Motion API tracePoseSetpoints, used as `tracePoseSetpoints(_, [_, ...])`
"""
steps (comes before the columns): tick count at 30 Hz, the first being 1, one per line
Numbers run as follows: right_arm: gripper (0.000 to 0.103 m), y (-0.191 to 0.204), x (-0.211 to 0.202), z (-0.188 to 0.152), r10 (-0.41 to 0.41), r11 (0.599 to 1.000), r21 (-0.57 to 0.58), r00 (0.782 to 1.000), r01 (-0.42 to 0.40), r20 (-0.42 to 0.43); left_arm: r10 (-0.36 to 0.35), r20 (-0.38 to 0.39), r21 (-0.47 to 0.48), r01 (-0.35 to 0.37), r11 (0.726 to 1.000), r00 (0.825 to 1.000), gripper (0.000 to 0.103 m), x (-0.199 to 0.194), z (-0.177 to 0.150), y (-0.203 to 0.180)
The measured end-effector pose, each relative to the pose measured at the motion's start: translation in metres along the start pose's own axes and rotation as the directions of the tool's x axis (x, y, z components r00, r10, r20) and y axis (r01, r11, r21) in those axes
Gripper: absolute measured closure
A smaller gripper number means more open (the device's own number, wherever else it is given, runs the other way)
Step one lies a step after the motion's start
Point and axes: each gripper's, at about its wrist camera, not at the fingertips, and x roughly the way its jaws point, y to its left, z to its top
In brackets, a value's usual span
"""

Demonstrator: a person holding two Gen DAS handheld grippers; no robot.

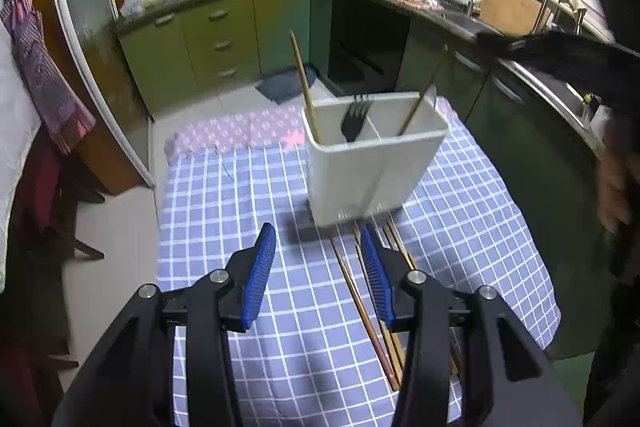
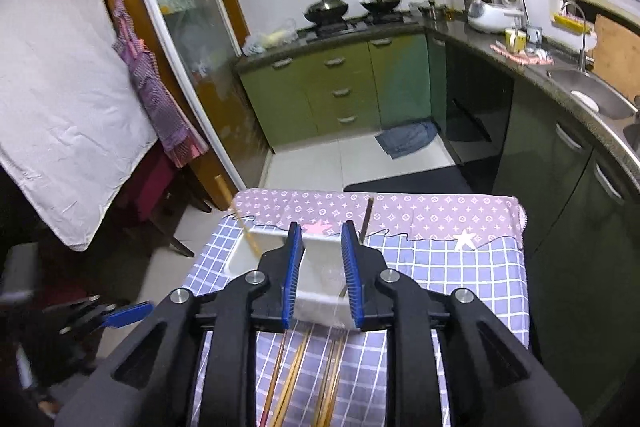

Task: Organize utensils
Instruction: 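Lower the chopstick into the white caddy and open the right tool, then grasp another chopstick with the left tool while the right tool returns to the chopsticks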

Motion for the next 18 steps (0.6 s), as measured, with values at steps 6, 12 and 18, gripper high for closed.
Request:
tracePoseSetpoints(6, [0.069,-0.010,-0.031,-0.060,-0.043,0.998,-0.045,0.996,0.040,-0.076,0.003,-0.169,-0.025,-0.007,1.000,0.986,0.060,0.051,-0.023,-0.011])
tracePoseSetpoints(12, [0.069,-0.041,0.012,-0.135,-0.123,0.992,-0.062,0.945,0.109,-0.303,-0.024,-0.381,-0.115,-0.022,0.993,0.924,0.076,0.118,-0.044,-0.012])
tracePoseSetpoints(18, [0.069,-0.075,0.040,-0.164,-0.116,0.992,-0.001,0.912,0.126,-0.393,-0.032,-0.444,-0.144,-0.036,0.989,0.896,0.080,0.149,-0.049,-0.022])
